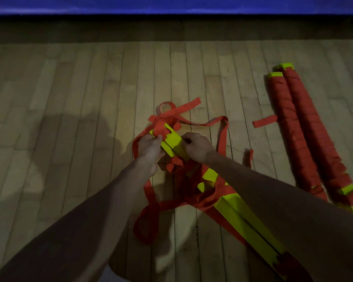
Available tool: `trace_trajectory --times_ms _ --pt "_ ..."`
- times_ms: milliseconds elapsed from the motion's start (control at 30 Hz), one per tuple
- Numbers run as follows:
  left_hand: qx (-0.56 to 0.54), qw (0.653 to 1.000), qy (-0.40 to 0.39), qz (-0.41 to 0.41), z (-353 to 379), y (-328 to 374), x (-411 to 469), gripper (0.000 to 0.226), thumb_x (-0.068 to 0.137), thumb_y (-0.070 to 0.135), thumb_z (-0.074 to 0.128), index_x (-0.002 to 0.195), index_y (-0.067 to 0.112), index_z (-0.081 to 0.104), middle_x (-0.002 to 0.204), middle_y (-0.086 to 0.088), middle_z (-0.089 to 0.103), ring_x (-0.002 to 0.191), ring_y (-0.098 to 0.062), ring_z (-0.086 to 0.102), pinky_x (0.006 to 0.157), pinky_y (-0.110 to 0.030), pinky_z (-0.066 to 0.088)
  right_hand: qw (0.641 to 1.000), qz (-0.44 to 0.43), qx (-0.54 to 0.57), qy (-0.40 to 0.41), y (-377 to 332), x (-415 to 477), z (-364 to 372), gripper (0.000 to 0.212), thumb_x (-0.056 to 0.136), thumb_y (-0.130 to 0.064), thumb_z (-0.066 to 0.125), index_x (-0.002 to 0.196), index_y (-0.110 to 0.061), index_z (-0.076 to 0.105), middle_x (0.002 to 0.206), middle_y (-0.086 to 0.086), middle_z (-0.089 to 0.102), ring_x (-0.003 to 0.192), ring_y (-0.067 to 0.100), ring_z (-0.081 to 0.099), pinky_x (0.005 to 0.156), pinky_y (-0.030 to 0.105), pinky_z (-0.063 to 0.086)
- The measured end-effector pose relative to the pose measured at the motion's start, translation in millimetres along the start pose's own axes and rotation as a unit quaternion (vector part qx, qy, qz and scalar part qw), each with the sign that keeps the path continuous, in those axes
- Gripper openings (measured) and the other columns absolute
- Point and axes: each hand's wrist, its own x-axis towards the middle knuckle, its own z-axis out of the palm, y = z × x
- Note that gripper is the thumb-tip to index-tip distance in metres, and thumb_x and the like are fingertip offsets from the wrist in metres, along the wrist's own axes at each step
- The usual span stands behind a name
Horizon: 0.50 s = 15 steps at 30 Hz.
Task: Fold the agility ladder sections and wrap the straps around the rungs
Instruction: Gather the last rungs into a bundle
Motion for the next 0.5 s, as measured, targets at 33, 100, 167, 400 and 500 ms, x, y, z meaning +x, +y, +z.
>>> trace_trajectory --times_ms 33,100,167,400,500 --pt "-0.003 0.999 -0.034 0.019 -3 9 -8 0.009 0.1 0.015 0.05 0.1 0.012 0.059 0.088 -0.005 0.064 0.072 -0.015 0.063 0.054 -0.021 0.051 0.999 -0.013 0.029 0.011 -7 -7 -9 0.03 0.095 -0.017 0.056 0.125 -0.015 0.06 0.117 0.012 0.065 0.104 0.027 0.061 0.08 0.026 0.044" --pt "0.001 0.995 -0.09 0.05 -7 31 -28 0.005 0.099 0.012 0.053 0.1 0.009 0.057 0.09 -0.009 0.066 0.065 -0.011 0.067 0.051 -0.02 0.052 0.997 -0.043 0.059 0.023 -23 -23 -30 0.036 0.094 -0.021 0.061 0.129 -0.017 0.056 0.11 0.011 0.066 0.096 0.023 0.062 0.077 0.024 0.044" --pt "0.023 0.991 -0.109 0.072 -8 57 -54 0.016 0.096 0.011 0.059 0.108 0.006 0.05 0.095 -0.014 0.066 0.061 -0.012 0.069 0.05 -0.022 0.053 0.997 -0.064 0.031 0.028 -41 -39 -53 0.034 0.095 -0.028 0.061 0.127 -0.017 0.058 0.11 0.01 0.067 0.101 0.024 0.063 0.079 0.025 0.044" --pt "0.145 0.934 -0.201 0.257 8 156 -168 0.035 0.092 0.002 0.061 0.12 0.019 0.051 0.091 -0.014 0.066 0.065 -0.013 0.067 0.057 -0.027 0.059 0.978 -0.182 -0.044 0.093 -110 -128 -153 0.037 0.099 -0.037 0.052 0.13 -0.017 0.052 0.11 0.009 0.068 0.099 0.025 0.064 0.084 0.035 0.051" --pt "0.154 0.905 -0.222 0.329 8 189 -222 0.038 0.09 0.004 0.064 0.123 0.019 0.052 0.091 -0.01 0.069 0.068 -0.012 0.071 0.061 -0.03 0.059 0.958 -0.249 -0.062 0.128 -138 -172 -192 0.034 0.097 -0.038 0.054 0.127 -0.021 0.053 0.106 0.003 0.067 0.094 0.02 0.063 0.085 0.042 0.052"
